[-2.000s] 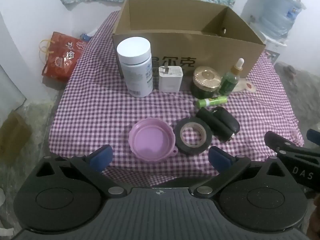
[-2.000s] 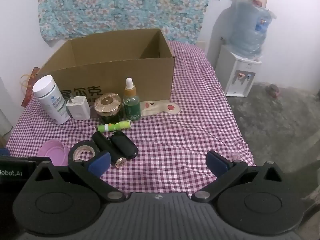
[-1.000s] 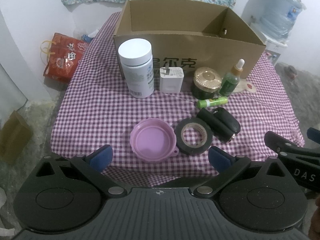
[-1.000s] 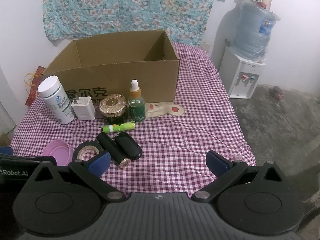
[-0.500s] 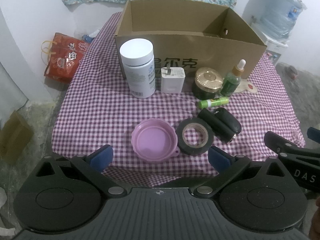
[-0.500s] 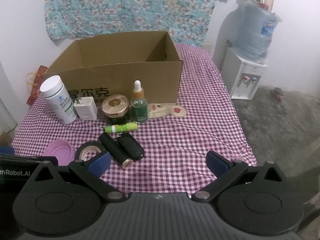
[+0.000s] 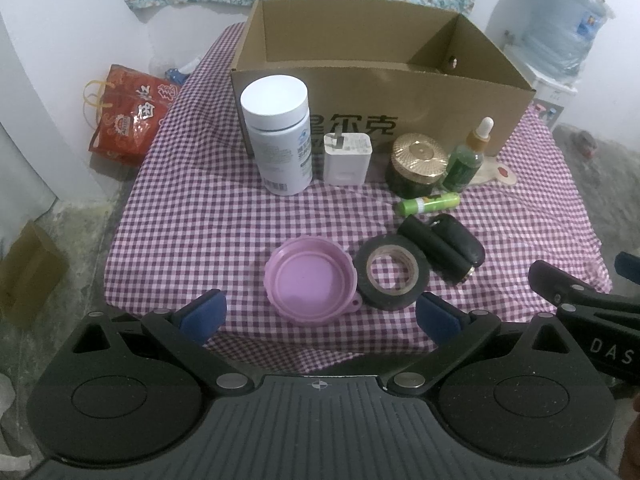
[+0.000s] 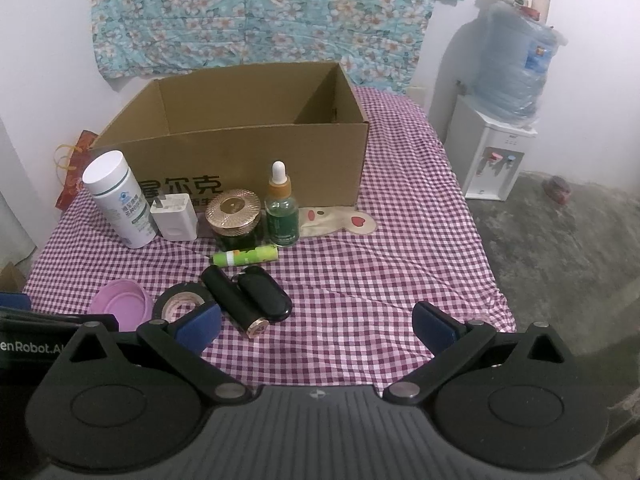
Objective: Organize rigid objects
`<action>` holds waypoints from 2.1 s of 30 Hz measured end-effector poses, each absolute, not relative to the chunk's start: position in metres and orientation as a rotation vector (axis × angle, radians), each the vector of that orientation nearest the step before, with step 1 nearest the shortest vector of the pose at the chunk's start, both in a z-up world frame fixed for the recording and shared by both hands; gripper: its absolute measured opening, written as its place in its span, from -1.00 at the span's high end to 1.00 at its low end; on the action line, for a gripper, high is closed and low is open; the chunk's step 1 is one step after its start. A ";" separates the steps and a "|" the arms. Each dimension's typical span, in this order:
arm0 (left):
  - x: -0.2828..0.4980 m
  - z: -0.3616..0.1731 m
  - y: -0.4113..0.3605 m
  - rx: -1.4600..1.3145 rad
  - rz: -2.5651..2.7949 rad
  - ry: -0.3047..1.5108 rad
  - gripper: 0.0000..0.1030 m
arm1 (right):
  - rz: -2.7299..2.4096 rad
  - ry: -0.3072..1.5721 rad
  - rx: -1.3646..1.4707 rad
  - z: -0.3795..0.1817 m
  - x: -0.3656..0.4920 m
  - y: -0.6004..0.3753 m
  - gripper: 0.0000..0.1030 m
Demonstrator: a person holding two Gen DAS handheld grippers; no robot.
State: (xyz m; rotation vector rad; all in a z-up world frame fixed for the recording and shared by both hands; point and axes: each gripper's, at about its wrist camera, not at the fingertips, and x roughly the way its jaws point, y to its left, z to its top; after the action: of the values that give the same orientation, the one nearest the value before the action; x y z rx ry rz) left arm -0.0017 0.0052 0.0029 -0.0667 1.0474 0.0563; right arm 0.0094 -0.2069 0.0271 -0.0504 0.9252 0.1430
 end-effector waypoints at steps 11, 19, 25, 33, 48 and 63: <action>-0.002 0.000 0.008 -0.062 0.055 1.054 -0.97 | 0.148 0.926 -0.044 0.026 0.010 -0.207 -1.00; 0.004 -0.005 0.003 -0.049 0.042 1.062 -0.97 | 0.154 0.934 -0.024 0.021 0.014 -0.212 -1.00; 0.012 -0.011 -0.006 -0.031 -0.001 1.047 -0.97 | 0.190 0.925 0.035 0.017 0.018 -0.223 -1.00; 0.025 -0.016 -0.022 0.013 -0.108 1.010 -0.93 | 0.258 0.912 0.188 0.009 0.038 -0.254 -0.99; 0.054 -0.038 -0.050 0.085 -0.312 1.038 -0.38 | 0.498 1.055 0.328 -0.044 0.097 -0.245 -0.07; 0.056 -0.060 -0.068 0.137 -0.380 1.076 -0.11 | 0.599 1.162 0.140 -0.063 0.123 -0.209 0.46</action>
State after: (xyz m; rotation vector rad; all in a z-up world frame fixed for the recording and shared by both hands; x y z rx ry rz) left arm 0.0558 -0.0682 -0.0596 0.1368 1.0764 -0.3797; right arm 0.1227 -0.2088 -0.0631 0.1397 1.1617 0.5987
